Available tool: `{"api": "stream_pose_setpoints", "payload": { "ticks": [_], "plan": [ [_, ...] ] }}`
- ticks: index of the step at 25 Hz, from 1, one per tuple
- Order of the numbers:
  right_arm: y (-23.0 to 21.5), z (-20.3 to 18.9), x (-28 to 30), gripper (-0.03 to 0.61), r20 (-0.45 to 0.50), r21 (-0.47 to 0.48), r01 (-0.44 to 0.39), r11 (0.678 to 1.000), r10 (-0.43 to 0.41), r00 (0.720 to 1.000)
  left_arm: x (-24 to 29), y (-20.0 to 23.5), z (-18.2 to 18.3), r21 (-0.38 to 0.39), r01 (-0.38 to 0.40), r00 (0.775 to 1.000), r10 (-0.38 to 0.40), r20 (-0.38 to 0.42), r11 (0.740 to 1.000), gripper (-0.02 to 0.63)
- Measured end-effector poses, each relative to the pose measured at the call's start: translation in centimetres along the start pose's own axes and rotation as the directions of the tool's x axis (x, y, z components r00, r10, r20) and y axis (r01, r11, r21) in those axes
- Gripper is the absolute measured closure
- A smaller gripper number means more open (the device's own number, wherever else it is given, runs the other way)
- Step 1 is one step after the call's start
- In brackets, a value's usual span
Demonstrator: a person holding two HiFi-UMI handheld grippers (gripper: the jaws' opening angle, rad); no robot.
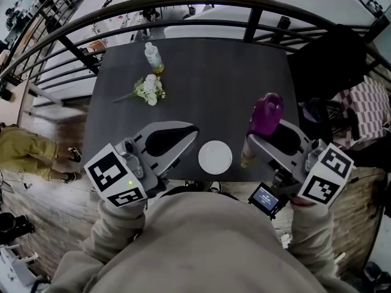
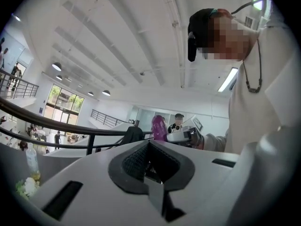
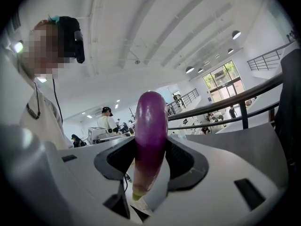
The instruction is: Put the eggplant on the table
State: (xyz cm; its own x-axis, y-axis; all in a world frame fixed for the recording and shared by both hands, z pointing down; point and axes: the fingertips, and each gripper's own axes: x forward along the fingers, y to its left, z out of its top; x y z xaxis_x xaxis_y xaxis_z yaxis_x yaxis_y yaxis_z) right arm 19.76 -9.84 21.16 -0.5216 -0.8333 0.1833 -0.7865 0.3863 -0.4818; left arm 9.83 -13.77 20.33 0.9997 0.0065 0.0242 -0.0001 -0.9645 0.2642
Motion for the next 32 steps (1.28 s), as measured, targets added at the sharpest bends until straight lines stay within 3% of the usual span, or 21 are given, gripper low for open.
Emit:
{"api": "stream_pose_setpoints", "payload": {
  "ticks": [7,22,32],
  "plan": [
    [0.3,1.2,0.8,0.368,0.038,-0.039,0.04,0.998,-0.039,0.999,0.0,1.2,1.0,0.03,0.045,0.998,-0.046,0.031,0.999,0.609],
    [2.3,3.2,1.2,0.368,0.055,-0.087,0.019,0.996,-0.014,0.998,-0.7,0.2,3.2,0.071,0.061,0.995,-0.066,0.07,0.996,0.609],
    [1.6,2.3,3.2,0.368,-0.006,-0.067,0.0,0.998,-0.001,1.0,-1.1,2.0,2.3,0.019,0.035,0.995,-0.036,0.088,0.999,0.609]
  ]
}}
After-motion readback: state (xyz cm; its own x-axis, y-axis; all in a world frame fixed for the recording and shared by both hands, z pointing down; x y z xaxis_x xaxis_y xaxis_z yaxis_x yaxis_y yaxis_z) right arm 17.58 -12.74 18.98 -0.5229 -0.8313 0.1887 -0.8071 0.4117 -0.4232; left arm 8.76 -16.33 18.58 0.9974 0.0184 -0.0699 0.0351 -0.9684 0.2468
